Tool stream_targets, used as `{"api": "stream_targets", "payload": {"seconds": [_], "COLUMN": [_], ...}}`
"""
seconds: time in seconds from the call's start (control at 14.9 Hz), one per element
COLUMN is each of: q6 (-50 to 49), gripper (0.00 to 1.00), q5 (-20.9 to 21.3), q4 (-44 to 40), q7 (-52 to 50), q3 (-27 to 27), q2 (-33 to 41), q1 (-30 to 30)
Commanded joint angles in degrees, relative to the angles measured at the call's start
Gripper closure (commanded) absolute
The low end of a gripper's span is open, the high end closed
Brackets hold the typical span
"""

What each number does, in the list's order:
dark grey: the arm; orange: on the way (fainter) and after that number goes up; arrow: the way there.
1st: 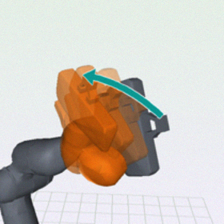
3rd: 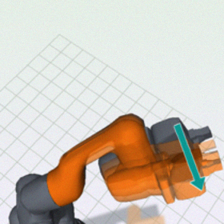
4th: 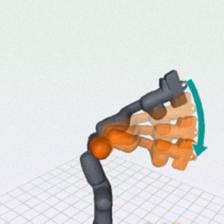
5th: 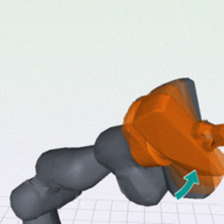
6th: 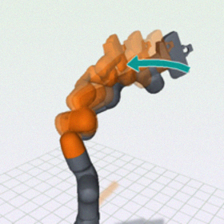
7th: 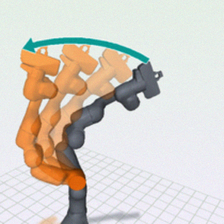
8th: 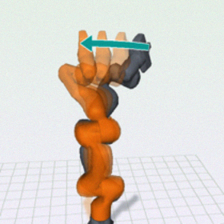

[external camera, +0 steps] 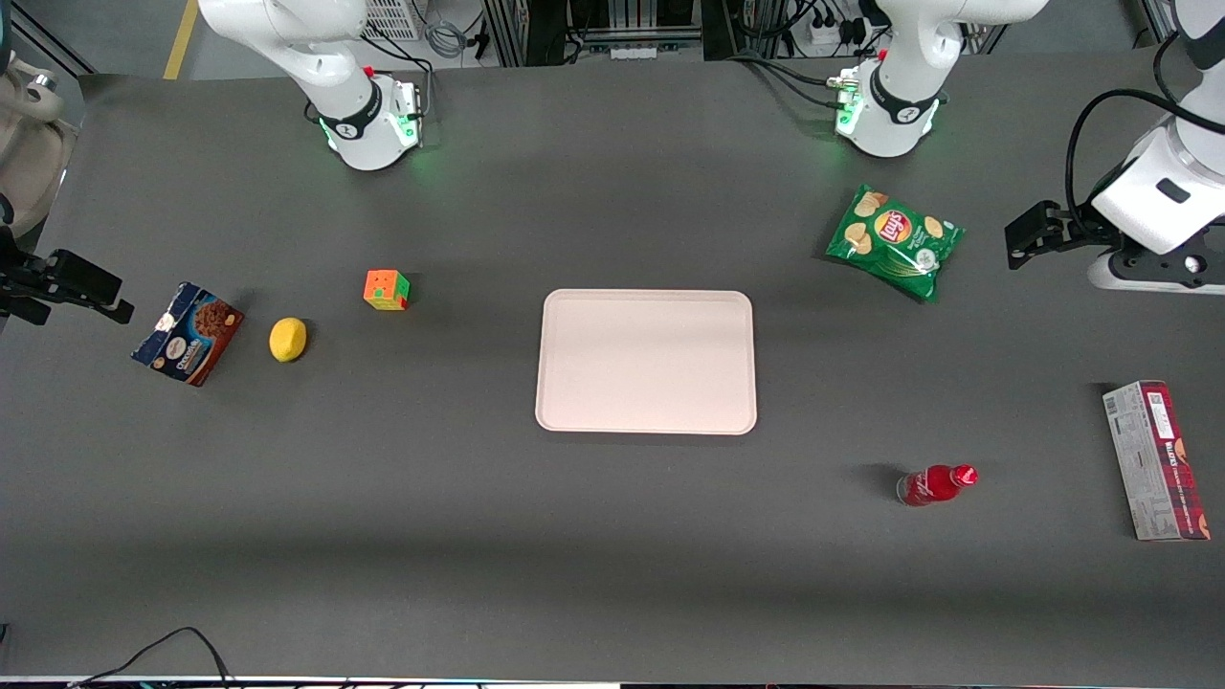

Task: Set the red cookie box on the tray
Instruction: 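Lower the left gripper onto the red plaid shortbread box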

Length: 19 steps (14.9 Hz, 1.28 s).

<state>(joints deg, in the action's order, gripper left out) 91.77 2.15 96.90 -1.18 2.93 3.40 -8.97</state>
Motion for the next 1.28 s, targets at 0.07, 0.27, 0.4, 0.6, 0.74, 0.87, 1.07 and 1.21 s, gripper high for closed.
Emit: {"api": "stream_targets", "payload": {"seconds": [0.07, 0.27, 0.4, 0.6, 0.74, 0.87, 1.07, 1.21], "q6": [0.34, 1.91, 6.12, 13.5, 17.37, 22.98, 29.06, 34.94], "gripper": [0.0, 0.0, 0.0, 0.0, 0.0, 0.0, 0.0, 0.0], "q5": [-0.57, -0.48, 0.13, 0.22, 0.31, -0.47, -0.65, -1.88], "q4": [0.22, 1.96, 5.91, 12.32, 13.31, 13.22, 12.87, 12.87], "q7": [-0.75, -1.1, -0.67, 0.03, 5.89, 11.62, 13.04, 18.64], "q3": [0.41, 1.72, 4.18, 9.27, 13.04, 17.0, 19.65, 21.06], "q2": [0.29, -0.23, -0.32, -0.5, -3.47, -7.95, -14.8, -19.02], "q1": [-0.35, -0.26, 0.09, 0.09, 0.09, 0.18, 0.35, 1.23]}}
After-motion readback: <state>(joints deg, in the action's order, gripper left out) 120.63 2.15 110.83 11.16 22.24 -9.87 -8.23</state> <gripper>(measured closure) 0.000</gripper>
